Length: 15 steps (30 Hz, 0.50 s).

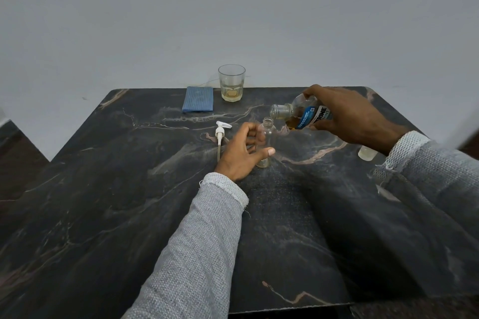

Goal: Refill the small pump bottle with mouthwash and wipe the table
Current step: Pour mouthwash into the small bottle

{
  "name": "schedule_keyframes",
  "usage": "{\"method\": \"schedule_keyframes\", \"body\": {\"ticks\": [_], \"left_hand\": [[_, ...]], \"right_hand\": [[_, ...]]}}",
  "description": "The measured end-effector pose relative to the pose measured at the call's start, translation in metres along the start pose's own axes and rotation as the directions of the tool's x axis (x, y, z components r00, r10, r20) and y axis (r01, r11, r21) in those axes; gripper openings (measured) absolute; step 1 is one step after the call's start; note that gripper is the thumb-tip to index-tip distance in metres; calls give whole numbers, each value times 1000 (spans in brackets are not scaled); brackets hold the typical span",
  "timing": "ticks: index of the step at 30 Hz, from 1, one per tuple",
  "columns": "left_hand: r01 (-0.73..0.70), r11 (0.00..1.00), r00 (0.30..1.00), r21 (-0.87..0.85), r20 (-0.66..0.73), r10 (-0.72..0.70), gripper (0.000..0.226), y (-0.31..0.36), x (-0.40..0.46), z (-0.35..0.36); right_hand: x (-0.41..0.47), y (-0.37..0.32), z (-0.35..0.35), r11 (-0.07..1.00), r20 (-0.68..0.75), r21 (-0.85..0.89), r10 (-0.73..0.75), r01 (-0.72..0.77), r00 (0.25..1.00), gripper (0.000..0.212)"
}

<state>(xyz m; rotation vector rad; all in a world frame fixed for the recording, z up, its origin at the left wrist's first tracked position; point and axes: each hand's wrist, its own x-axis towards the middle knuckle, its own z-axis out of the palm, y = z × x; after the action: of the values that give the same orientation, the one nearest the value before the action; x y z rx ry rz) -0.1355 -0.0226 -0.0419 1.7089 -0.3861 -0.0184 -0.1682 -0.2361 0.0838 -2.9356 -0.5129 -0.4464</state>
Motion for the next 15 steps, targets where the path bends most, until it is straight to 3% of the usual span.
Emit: {"method": "schedule_keyframes", "body": {"ticks": [15], "left_hand": [[0, 1000, 1000, 8, 3, 0, 47, -1, 0, 0]], "right_hand": [[3, 1, -1, 1000, -5, -28, -6, 6, 1000, 63]]}}
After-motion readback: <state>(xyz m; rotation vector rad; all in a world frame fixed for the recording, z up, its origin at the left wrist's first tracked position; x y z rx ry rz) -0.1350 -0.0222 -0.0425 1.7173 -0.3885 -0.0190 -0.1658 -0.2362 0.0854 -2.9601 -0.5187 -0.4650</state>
